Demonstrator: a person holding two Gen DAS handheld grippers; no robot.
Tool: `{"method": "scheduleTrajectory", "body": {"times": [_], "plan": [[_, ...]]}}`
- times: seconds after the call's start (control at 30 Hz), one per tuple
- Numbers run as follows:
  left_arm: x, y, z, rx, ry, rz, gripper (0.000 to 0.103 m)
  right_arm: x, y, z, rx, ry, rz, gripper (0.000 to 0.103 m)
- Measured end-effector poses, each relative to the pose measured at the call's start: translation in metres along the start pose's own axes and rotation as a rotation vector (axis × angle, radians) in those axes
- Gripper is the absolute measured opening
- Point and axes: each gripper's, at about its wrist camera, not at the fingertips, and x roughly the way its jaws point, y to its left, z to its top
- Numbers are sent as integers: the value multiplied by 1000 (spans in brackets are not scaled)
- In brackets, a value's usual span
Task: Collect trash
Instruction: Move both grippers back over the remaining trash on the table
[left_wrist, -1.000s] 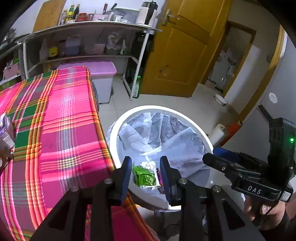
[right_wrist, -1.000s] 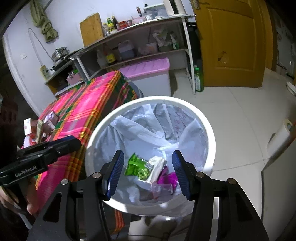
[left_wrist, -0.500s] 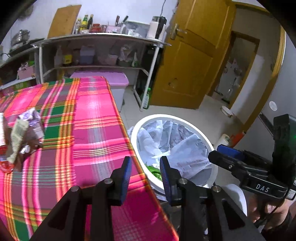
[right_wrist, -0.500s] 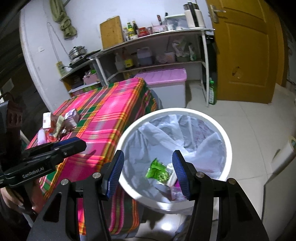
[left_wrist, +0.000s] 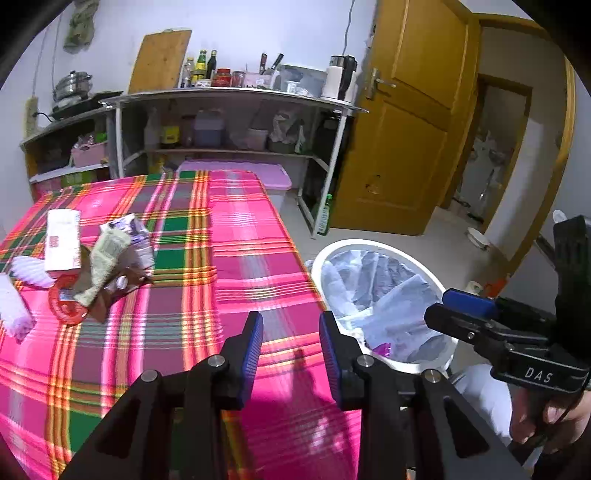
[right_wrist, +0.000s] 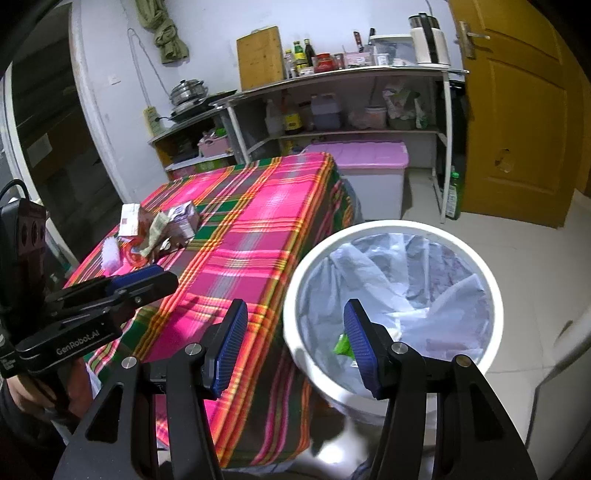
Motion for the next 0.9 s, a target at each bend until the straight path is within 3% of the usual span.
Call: {"method": "scheduleTrajectory", "body": {"times": [0.47,0.9], "plan": [[-25,36,-15,-58,-30,77,31,14,35,5,-65,32,65,55],[-62,106,-22,-189,-90,214,31,32,81,25,-155,37,138,55]]}}
